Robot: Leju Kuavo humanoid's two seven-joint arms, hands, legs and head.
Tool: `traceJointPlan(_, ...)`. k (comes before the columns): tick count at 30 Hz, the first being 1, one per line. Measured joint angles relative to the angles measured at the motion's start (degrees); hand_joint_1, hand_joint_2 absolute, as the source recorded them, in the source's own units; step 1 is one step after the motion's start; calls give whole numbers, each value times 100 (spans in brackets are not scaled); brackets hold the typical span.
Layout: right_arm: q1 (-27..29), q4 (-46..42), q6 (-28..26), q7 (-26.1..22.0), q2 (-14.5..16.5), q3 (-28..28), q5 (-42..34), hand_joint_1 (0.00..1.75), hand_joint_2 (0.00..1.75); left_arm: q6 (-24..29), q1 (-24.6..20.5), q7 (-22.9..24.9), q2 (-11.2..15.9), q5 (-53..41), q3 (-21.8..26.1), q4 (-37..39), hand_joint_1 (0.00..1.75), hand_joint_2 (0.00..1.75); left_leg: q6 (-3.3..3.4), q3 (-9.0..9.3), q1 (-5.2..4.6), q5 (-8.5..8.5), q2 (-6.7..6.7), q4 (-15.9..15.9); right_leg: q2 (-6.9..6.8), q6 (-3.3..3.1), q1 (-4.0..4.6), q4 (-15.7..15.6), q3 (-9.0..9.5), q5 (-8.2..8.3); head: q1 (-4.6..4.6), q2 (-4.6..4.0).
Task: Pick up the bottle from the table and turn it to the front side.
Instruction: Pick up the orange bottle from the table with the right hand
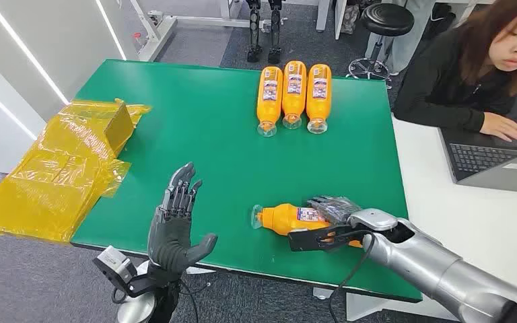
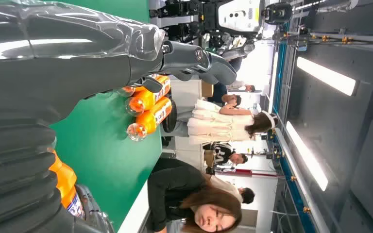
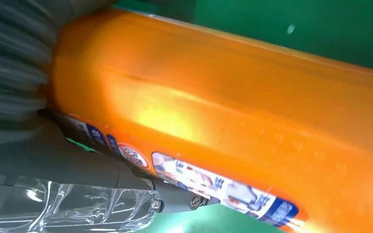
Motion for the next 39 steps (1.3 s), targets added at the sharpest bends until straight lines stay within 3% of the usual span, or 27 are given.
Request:
traceJointPlan(3, 382, -383, -237, 57, -244, -232, 225, 175, 175, -4, 48, 3, 6, 3, 0, -66, 0, 175, 1, 19, 0, -1, -1, -1, -2, 3, 1, -5, 24, -2, 0, 0)
traceJointPlan(9, 974, -1083, -480, 195, -616, -680, 653, 175, 175, -16, 129, 7, 26, 11, 0, -120, 0, 175, 4, 30, -2, -2, -2, 0, -5, 5, 0, -10, 40, -2, 1, 0)
traceJointPlan(18, 1644, -1684, -980, 255, -791, -1314, 1495, 175, 175, -39, 203, 7, 30, -59, 0, -165, 0, 175, 4, 22, -2, -2, -3, 0, -7, 5, 0, -8, 35, -1, 1, 0)
traceJointPlan(26, 2222, -2162, -2019, 339, -392, -2099, 2473, 175, 175, -35, 191, 7, -27, -142, 4, -183, 0, 175, 3, 10, -1, -2, -4, -2, -9, 3, 1, -4, 20, -2, 0, 0)
traceJointPlan(32, 2796, -2716, -2225, 375, 53, -2634, 2890, 175, 175, -76, 182, 32, -104, -271, 18, -183, 0, 175, 3, 7, 0, -3, -5, -6, -10, 1, 2, -5, 17, -6, 0, 0)
traceJointPlan(36, 3064, -2966, -2291, 370, 167, -2862, 2971, 175, 175, -133, 174, 48, -118, -310, 20, -182, 0, 175, 3, 4, -2, -3, -5, -6, -10, 5, 1, -6, 16, -9, 1, 0)
traceJointPlan(39, 3257, -3105, -2627, 241, 242, -2984, 3196, 175, 175, -177, 119, 25, -119, -313, 20, -160, 0, 175, 3, 4, -3, -3, -5, -5, -10, 5, 0, -7, 16, -8, 1, 0)
